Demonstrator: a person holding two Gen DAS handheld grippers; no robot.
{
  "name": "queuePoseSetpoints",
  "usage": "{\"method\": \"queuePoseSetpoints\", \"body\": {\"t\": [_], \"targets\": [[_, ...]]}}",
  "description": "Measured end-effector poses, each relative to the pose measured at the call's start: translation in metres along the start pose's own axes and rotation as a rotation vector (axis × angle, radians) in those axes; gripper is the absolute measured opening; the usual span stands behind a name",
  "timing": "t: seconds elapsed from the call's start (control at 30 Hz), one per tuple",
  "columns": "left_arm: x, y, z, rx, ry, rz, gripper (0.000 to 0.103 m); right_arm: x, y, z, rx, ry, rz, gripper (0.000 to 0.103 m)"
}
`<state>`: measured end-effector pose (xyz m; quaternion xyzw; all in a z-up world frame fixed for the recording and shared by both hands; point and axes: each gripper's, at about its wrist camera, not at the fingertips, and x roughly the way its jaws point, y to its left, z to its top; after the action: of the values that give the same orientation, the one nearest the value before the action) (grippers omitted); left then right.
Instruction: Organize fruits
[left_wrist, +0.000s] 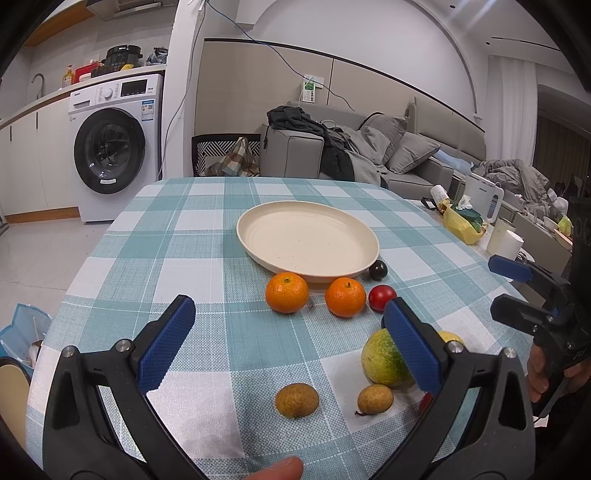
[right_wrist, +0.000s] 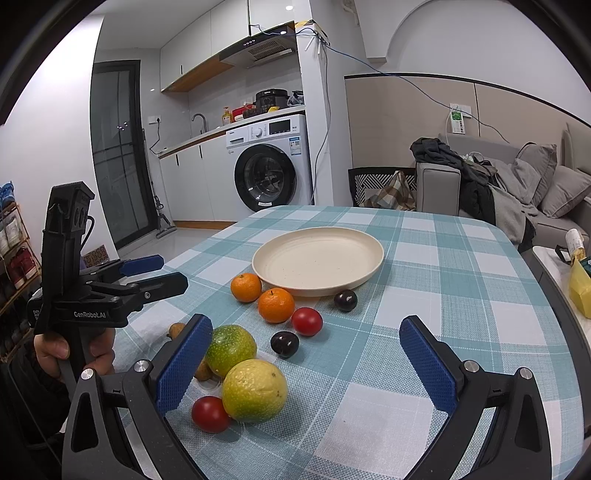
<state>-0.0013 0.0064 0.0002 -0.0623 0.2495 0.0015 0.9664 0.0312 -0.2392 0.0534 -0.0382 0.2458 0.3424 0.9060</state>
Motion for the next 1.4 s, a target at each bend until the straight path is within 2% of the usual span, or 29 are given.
{"method": "queuePoseSetpoints", "body": {"t": [0.93, 1.4], "targets": [[0.001, 0.0, 0.003, 0.001, 0.006, -0.004, 0.102, 0.001, 0.005, -0.002, -0.012, 0.011, -0.004, 0.103], [0.01, -0.004, -0.001, -0.01, 0.035, -0.01, 0.102, 0.003, -0.001, 0.001, -0.001, 0.024, -0.028, 0.103]]}}
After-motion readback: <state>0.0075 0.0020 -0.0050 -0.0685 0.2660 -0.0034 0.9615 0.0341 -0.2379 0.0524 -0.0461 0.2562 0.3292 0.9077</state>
